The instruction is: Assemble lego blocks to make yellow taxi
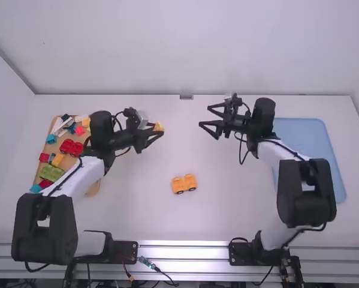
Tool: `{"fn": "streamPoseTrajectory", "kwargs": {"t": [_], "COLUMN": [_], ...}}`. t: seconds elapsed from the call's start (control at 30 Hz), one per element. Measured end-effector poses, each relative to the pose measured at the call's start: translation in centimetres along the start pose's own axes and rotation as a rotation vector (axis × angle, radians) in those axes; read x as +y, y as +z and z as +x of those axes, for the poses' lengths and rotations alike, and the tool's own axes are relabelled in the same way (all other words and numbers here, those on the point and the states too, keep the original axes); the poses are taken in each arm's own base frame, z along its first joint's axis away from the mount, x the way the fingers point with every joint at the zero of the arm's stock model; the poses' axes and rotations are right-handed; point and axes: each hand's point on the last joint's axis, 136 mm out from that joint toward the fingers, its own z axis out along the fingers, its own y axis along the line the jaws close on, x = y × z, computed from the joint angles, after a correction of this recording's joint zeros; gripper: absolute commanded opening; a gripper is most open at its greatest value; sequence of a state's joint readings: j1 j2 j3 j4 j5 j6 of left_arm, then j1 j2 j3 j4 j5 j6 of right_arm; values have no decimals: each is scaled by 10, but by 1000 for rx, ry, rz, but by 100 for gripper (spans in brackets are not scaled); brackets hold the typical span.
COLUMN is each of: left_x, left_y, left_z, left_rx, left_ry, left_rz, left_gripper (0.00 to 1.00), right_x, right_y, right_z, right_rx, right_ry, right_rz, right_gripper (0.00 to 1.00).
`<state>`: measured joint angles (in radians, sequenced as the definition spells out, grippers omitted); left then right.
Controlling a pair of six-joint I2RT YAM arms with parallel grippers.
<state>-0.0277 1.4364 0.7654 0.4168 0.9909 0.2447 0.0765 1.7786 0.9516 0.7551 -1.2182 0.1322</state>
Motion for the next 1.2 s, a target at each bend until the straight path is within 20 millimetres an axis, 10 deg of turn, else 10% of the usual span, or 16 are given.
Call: {"fn": "streamPoseTrajectory", "kwargs": {"t": [0.63,1.2], "left_x": [-53,-57], "left_y": [50,51], "left_z": [-11,-2], "left_rx": [-137,-109], "left_ry": [-83,-122], "left_rz": [342,371], "left_gripper": [2,2], "right_x": [60,80], "right_y": [34,45], "right_z": [16,16], "right_rx": [49,72], "right_ry": [42,9], "right_rz": [-345,-428], "right_gripper": [90,50]}}
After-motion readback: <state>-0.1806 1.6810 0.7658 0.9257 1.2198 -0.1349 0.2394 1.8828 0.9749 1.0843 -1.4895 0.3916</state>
